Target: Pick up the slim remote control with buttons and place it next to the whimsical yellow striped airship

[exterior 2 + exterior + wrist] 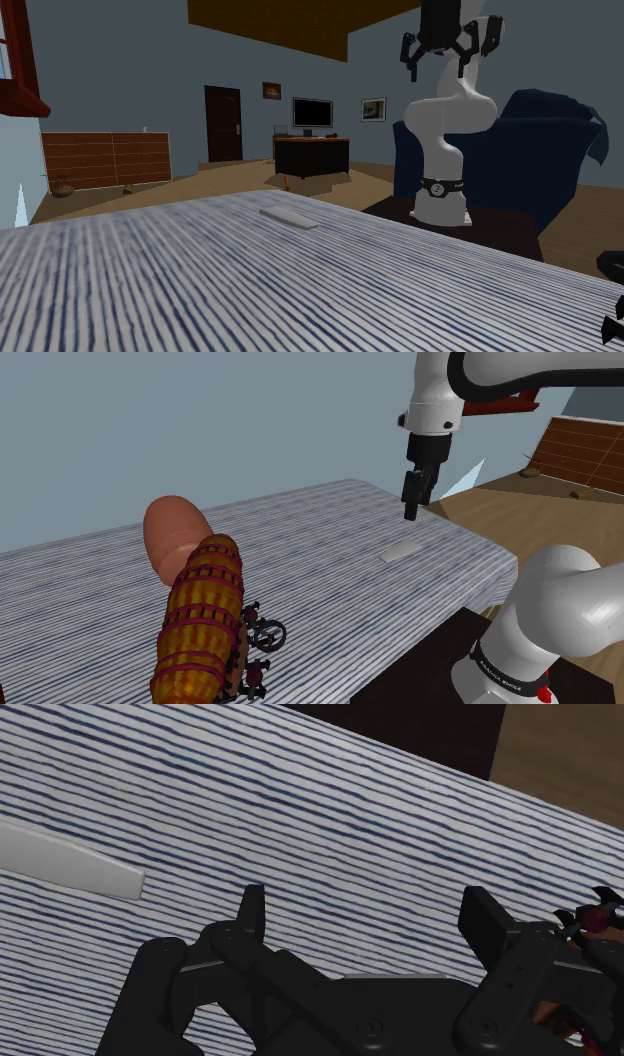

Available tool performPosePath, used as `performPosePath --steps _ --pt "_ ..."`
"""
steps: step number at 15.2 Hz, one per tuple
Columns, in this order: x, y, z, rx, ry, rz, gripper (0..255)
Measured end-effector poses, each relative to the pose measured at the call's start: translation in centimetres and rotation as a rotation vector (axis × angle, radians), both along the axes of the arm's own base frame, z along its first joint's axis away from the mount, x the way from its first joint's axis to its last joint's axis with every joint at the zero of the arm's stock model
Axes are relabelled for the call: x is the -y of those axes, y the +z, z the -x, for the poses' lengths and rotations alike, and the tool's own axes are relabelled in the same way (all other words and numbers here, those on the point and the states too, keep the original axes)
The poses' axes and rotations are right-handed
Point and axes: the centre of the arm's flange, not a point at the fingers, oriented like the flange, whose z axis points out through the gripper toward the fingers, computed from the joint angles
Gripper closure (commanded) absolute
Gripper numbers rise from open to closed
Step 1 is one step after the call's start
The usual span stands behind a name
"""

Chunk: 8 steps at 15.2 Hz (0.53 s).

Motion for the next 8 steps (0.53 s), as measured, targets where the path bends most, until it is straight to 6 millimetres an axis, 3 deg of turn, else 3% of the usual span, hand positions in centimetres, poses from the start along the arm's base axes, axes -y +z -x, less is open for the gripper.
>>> performPosePath --steps 3,8 --pt "1.0 -1.0 0.4 0.003 0.039 -0.002 0" --pt "5.9 -5.1 1.6 0.013 0.196 -0.012 0"
